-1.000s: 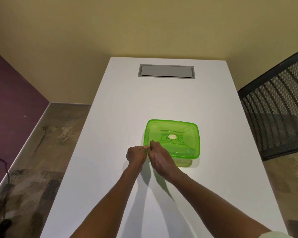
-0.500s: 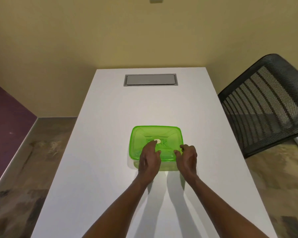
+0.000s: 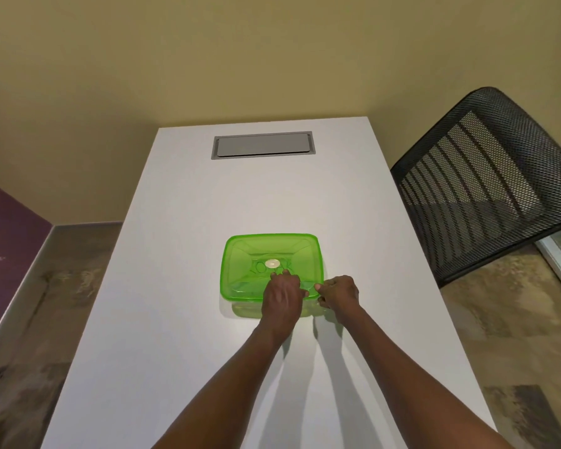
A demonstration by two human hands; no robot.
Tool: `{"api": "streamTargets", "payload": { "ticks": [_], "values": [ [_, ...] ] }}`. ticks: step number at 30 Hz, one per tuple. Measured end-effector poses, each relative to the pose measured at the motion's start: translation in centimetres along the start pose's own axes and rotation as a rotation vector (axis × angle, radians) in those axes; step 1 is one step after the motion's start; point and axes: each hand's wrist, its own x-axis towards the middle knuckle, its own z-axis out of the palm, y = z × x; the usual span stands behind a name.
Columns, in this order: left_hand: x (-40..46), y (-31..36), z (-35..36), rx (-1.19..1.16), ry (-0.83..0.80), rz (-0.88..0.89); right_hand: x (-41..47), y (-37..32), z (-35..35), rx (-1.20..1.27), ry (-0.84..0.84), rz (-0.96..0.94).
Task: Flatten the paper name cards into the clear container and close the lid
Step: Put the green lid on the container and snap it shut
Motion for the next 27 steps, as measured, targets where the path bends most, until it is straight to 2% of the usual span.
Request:
{"api": "streamTargets", "payload": {
  "ticks": [3,7,16,22,27],
  "values": [
    [0.2,-0.2,0.5,0.004,0.001,-0.004,0.8,-0.2,0.3,-0.123,-0.039,-0.011],
    [0.5,-0.2,0.8,0.087,-0.1,-0.057,2.0,0.2,0.9,-0.222,-0.035,0.014],
    [0.1,0.9,-0.8,0.058,-0.113,-0.076,1.8,-1.2,-0.2,-0.1,-0.11,0.121],
    [1.2,1.4,-1.5,-0.05,-0.035,-0.12,2.9,-2.7,-1.3,-0.015,-0.242,0.175],
    [4.6,0.9,-0.6,-0.058,-0.004,0.002,5.5,-5.5,-2.0,-0.089,-0.139,0.015]
  ]
}}
